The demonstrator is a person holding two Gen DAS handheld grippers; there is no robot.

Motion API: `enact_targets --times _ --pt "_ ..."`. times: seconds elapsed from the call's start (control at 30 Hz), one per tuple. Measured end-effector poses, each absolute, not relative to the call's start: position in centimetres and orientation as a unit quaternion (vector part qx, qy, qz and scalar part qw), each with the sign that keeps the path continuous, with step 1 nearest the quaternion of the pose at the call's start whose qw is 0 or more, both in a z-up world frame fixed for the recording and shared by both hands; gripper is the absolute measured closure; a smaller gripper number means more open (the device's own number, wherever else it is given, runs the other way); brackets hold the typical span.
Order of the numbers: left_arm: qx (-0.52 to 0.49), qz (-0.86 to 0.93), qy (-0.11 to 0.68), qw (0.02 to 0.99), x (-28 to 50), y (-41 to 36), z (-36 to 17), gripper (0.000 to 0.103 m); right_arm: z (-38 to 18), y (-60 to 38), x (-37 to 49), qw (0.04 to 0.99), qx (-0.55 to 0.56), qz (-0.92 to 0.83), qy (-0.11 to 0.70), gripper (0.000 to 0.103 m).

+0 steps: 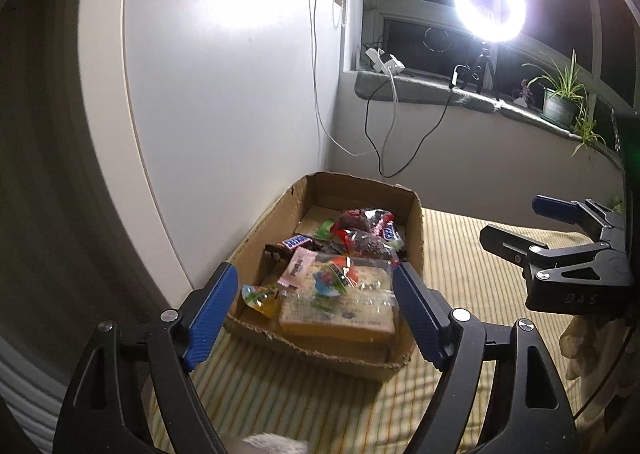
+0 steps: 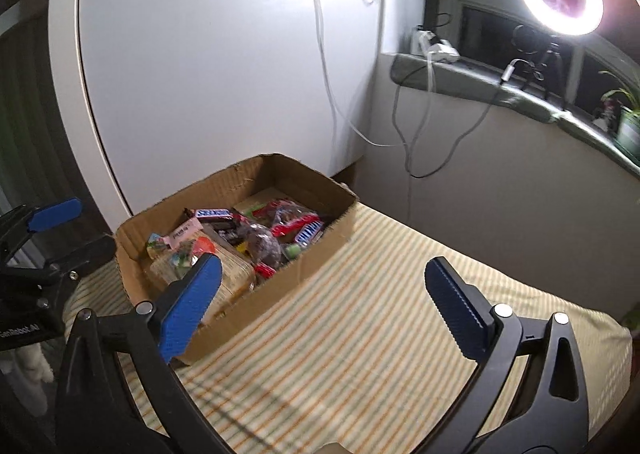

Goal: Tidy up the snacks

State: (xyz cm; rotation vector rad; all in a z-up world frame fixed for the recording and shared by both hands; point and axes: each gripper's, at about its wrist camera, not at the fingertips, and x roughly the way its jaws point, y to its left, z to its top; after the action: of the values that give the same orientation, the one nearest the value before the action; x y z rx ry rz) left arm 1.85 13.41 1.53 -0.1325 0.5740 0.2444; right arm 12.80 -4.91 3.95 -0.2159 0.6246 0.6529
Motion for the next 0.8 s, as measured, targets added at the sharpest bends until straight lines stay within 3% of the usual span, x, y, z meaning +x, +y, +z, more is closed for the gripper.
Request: enact_targets --times 0.8 --pt "-0.071 0.125 0.279 0.949 0.6 12.6 1.1 0.023 2.7 -6.7 10.6 0.895 -0.119 0.296 0.311 0.000"
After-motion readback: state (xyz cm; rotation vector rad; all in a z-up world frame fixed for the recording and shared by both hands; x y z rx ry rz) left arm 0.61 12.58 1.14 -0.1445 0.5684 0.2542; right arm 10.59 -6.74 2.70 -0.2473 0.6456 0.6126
